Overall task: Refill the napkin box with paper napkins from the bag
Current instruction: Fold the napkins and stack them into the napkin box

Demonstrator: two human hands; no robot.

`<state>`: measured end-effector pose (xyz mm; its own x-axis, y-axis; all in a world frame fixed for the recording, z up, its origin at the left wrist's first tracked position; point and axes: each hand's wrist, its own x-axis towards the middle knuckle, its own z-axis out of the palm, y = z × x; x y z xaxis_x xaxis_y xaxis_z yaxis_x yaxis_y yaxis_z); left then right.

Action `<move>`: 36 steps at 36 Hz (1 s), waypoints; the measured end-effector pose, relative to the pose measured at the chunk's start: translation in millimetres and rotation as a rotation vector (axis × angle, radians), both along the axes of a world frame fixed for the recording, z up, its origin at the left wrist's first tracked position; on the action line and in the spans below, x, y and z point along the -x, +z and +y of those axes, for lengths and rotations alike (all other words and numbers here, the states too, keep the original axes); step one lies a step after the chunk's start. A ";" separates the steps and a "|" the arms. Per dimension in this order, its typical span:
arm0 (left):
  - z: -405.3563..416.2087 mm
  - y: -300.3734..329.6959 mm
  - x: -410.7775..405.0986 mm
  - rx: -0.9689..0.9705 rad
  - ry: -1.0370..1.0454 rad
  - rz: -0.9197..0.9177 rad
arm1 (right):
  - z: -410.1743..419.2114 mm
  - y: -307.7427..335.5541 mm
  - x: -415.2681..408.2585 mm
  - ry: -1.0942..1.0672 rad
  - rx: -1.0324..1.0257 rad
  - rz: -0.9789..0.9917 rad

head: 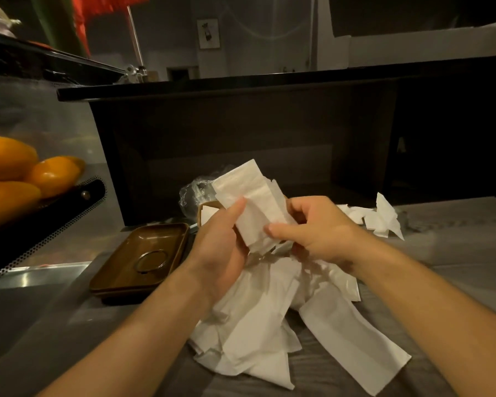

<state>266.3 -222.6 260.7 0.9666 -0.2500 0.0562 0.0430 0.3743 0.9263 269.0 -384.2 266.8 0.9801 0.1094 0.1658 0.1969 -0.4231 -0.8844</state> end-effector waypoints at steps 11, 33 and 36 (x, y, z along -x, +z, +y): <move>6.7 -5.1 -8.7 -0.231 0.161 -0.218 | -21.2 1.7 -6.7 -0.080 -0.207 -0.387; 14.6 -12.3 -9.3 -0.775 0.557 -0.763 | -24.9 0.4 -4.7 0.065 -0.100 -0.370; 11.8 -12.8 -6.5 -0.758 0.539 -0.887 | -19.7 -1.1 -3.8 0.122 -0.051 -0.333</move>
<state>272.8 -210.9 247.9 0.6601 -0.0930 0.7454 -0.6860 -0.4790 0.5477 272.8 -403.9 265.6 0.8517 0.2057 0.4820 0.5241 -0.3355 -0.7828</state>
